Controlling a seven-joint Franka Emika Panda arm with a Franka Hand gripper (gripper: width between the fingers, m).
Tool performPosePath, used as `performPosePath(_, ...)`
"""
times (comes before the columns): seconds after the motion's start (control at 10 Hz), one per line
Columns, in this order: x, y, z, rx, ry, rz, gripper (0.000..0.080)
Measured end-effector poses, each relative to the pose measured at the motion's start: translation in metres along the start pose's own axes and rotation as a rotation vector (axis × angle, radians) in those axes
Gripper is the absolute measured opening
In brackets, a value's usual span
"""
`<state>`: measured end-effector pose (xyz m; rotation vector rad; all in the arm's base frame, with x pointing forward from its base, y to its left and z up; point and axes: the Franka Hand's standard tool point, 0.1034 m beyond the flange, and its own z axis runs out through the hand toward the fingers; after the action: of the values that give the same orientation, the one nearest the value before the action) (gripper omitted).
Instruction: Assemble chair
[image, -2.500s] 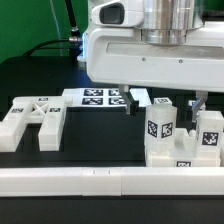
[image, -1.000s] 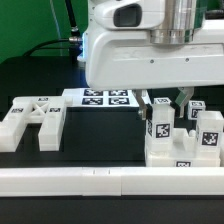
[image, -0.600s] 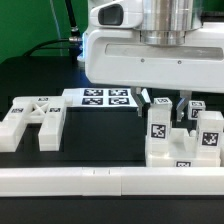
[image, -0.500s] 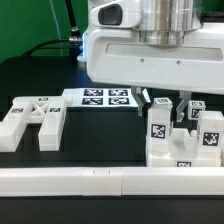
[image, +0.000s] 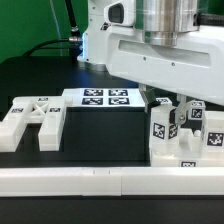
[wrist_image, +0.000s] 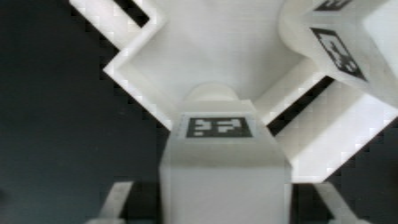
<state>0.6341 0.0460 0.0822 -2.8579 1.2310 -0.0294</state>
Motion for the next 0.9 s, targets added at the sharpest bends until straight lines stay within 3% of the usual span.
performPosePath(0.1,-0.0004,0.0001,0.0003,0.0,-0.001,-0.022,0.0384)
performPosePath(0.2,-0.0004,0.0001,0.0002,-0.002,0.001,-0.072,0.0575)
performPosePath(0.3,-0.0004,-0.0001,0.0,-0.005,0.003,-0.179,0.0626)
performPosePath(0.9,0.0032,0.0021,0.0006,-0.01,0.011,-0.75,0.0649)
